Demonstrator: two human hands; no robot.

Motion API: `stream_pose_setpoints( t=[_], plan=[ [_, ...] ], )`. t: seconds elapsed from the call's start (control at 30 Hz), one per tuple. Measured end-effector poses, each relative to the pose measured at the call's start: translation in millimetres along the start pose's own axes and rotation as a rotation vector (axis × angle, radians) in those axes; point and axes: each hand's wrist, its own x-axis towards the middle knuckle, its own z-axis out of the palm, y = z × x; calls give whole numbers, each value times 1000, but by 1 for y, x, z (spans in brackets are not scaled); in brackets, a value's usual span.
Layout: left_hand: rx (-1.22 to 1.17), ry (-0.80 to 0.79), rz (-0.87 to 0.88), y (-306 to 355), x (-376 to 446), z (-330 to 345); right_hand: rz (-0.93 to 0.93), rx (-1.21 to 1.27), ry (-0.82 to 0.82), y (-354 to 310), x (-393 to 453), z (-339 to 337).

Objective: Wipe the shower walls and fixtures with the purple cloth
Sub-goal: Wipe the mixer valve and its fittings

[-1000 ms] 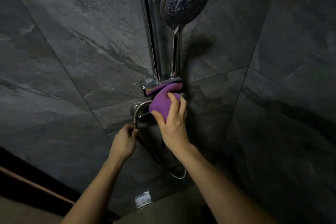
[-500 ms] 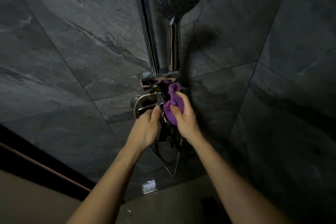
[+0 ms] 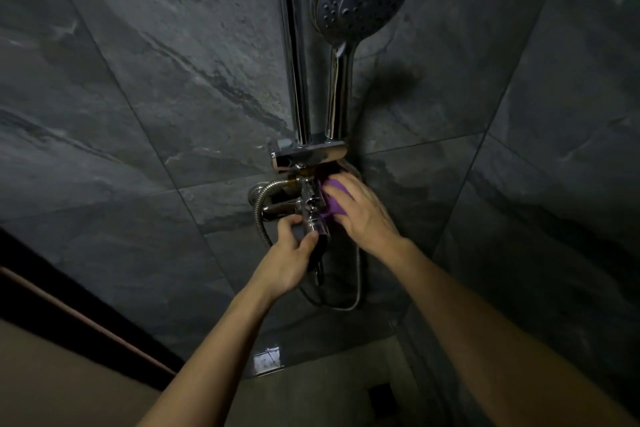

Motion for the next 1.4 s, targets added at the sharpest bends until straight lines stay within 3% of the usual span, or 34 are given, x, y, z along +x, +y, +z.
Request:
stream_pose_setpoints(
  t=[0.2,0.33,0.5,0.7,0.9,1.0,1.23,1.4],
  plan=[
    [42,60,-22,6,-6,11,119,199,140,27,-10,-2],
    [58,118,-52,8,-9,20,-74,192,83,7,4,4],
    [53,163,-87,11,-14,26,-93,170,120,19,-5,17],
    [60,151,-87,13,-14,26,174,286,280,13,-16,15],
    [73,146,-78,7,-10,23,535,766,458,-45,-28,18],
    [95,145,-70,7,-8,22,636,1041,366,-68,-33,28],
    [75,137,-4,5,-12,19,637,1153,207,-64,-37,37],
    [30,146,-9,-1,-13,20,776,1329,129,-55,-66,53]
  ],
)
